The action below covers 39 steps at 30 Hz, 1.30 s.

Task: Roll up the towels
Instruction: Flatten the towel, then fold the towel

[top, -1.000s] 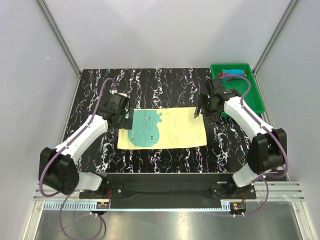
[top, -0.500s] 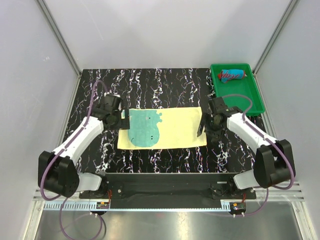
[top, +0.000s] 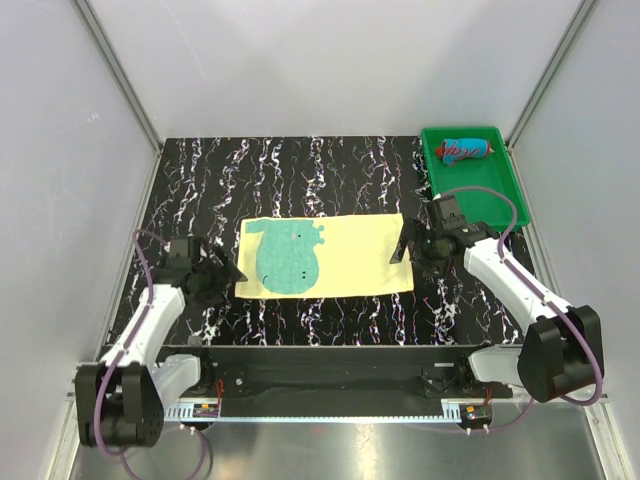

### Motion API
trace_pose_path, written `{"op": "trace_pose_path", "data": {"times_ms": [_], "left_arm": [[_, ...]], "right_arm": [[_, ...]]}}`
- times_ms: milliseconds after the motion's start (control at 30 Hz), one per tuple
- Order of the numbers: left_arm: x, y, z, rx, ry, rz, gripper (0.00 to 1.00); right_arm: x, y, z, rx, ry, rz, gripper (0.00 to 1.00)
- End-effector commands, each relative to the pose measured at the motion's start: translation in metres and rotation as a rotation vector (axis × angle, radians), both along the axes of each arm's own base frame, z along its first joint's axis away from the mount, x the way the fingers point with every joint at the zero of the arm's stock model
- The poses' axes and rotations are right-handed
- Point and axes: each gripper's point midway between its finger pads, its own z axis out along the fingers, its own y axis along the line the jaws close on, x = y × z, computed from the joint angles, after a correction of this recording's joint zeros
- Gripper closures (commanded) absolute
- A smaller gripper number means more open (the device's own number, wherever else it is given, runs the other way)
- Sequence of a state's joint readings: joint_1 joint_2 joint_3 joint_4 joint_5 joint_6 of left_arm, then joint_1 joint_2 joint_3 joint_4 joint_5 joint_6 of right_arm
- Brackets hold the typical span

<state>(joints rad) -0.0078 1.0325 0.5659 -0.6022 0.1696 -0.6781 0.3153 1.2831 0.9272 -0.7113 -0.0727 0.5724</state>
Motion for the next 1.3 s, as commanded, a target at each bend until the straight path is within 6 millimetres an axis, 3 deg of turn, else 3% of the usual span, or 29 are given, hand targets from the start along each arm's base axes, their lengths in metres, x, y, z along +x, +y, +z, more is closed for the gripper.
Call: {"op": "trace_pose_path", "data": {"times_ms": [0, 200, 367, 767, 900, 1067, 1200, 1267], "left_arm": [[0.009, 0.002, 0.008, -0.04, -0.081, 0.117, 0.12], [0.0, 0.002, -0.01, -0.04, -0.036, 0.13, 0.2], [-0.004, 0.002, -0.024, -0.045, -0.025, 0.14, 0.33], [0.007, 0.006, -0.038, -0.016, -0.028, 0.132, 0.5], [0.009, 0.005, -0.041, -0.017, -0.025, 0.121, 0.64], [0.01, 0.003, -0.04, -0.019, -0.029, 0.095, 0.95], [0.011, 0.005, -0.031, -0.007, -0.042, 0.088, 1.0], [0.015, 0.007, -0.023, 0.004, -0.066, 0.09, 1.0]], "right_arm": [[0.004, 0.006, -0.002, 0.01, -0.018, 0.039, 0.0], [0.004, 0.003, -0.005, -0.008, -0.02, 0.063, 0.0], [0.006, -0.001, -0.006, -0.017, -0.019, 0.064, 0.0], [0.01, -0.005, -0.008, -0.011, -0.017, 0.051, 0.0], [0.01, -0.007, -0.009, -0.015, -0.014, 0.045, 0.0], [0.01, -0.012, -0.02, -0.036, 0.003, 0.011, 0.0], [0.008, -0.018, -0.039, -0.024, 0.039, -0.038, 0.02], [0.007, -0.021, -0.047, 0.013, 0.061, -0.077, 0.12]]}}
